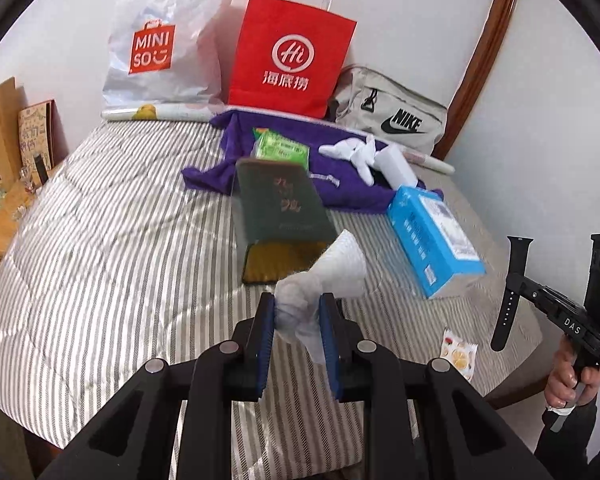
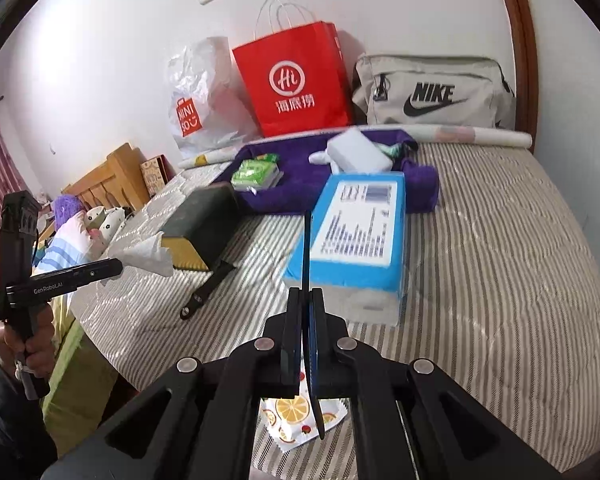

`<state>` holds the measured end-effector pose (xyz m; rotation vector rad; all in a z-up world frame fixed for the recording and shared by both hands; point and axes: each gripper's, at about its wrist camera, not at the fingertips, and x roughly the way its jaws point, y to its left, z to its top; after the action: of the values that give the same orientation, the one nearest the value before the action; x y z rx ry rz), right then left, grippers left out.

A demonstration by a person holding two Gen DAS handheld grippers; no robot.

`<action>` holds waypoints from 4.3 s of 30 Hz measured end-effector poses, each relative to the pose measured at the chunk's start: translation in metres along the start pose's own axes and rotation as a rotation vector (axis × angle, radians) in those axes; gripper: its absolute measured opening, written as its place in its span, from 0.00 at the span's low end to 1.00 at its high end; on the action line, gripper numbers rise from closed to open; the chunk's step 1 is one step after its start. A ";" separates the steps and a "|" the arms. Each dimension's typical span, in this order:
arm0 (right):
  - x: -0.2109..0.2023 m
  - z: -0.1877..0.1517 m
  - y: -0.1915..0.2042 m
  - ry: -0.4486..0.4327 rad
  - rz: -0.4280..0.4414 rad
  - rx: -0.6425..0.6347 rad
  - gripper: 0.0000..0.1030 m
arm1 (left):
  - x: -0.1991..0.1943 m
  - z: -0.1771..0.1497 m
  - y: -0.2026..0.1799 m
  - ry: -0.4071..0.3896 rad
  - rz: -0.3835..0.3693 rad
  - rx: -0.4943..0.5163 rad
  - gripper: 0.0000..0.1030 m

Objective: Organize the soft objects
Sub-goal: 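Carry the white cloth over the purple towel with the left gripper, then open the left gripper to drop the cloth onto the green tissue pack, then grasp the black watch strap with left gripper while right grasps orange-print sachet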

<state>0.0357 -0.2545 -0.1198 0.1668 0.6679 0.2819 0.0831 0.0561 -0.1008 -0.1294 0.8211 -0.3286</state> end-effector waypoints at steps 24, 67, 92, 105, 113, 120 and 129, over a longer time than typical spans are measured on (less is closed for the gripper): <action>0.056 0.131 -0.002 -0.036 0.075 -0.066 0.03 | 0.059 0.128 -0.002 -0.020 0.030 -0.005 0.21; 0.239 0.205 -0.053 0.229 0.051 0.055 0.05 | 0.227 0.202 0.027 0.242 0.000 -0.110 0.22; 0.148 0.177 -0.019 0.157 0.016 -0.055 0.60 | 0.140 0.182 0.003 0.175 0.081 0.000 0.64; 0.056 0.108 0.002 0.101 0.053 -0.036 0.61 | 0.054 0.114 -0.025 0.119 0.072 0.049 0.64; 0.024 0.045 0.015 0.102 0.053 -0.080 0.63 | 0.040 0.056 -0.026 0.152 0.075 0.044 0.64; 0.040 -0.018 0.013 0.226 0.048 -0.096 0.69 | 0.039 0.022 -0.022 0.183 0.054 0.007 0.64; 0.059 -0.061 0.012 0.296 0.004 -0.172 0.69 | 0.059 0.000 -0.023 0.214 0.066 0.009 0.64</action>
<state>0.0391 -0.2207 -0.1981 -0.0398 0.9320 0.3708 0.1152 0.0143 -0.1366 -0.0589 1.0331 -0.2868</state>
